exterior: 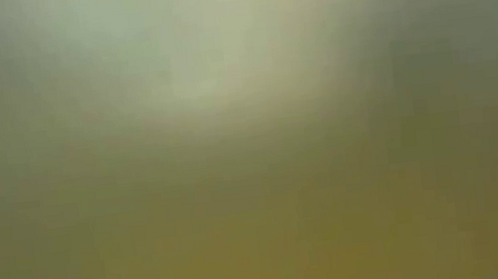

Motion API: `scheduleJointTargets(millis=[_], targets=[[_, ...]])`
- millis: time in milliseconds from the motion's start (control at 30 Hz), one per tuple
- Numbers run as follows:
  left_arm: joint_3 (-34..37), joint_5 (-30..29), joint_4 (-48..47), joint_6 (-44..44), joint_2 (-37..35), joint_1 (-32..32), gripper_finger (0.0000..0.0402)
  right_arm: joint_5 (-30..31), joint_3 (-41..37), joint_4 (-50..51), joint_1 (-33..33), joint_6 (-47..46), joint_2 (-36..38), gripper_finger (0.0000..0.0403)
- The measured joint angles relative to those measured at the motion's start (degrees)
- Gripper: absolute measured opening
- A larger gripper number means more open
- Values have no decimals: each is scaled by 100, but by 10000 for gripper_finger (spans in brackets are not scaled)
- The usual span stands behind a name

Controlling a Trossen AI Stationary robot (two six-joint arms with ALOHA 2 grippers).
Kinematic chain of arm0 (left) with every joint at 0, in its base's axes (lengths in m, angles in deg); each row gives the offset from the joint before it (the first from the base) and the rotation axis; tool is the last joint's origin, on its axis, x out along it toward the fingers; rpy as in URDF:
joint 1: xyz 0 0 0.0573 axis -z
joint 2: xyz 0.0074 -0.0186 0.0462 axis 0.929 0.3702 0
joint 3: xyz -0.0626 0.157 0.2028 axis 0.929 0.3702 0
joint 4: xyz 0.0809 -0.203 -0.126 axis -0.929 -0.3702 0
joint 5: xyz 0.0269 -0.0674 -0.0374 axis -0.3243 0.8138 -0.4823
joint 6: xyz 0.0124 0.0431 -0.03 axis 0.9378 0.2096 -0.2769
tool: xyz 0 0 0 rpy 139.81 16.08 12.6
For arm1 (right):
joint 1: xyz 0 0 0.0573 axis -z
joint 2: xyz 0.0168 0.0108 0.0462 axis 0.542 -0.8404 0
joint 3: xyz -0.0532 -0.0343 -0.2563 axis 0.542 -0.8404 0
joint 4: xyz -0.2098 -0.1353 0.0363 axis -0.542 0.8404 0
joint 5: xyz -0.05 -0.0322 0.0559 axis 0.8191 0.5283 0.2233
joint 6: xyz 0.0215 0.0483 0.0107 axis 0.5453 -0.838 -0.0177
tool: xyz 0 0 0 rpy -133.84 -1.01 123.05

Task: Sort Maruchan noodles
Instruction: Put the yellow noodle pack into the red bin

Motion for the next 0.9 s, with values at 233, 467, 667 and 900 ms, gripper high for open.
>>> scheduleJointTargets(millis=[233,467,667,900], targets=[[-1,1,2,0,0,-2,25,-276,6,-917,-126,5,-448,236],[-1,2,2,0,0,-2,25,-109,2,-1140,-242,436,-356,89],[-1,2,2,0,0,-2,25,989,529,-73,-630,1157,212,12],[1,2,2,0,0,-2,25,3051,1971,2673,-1368,2005,444,6]])
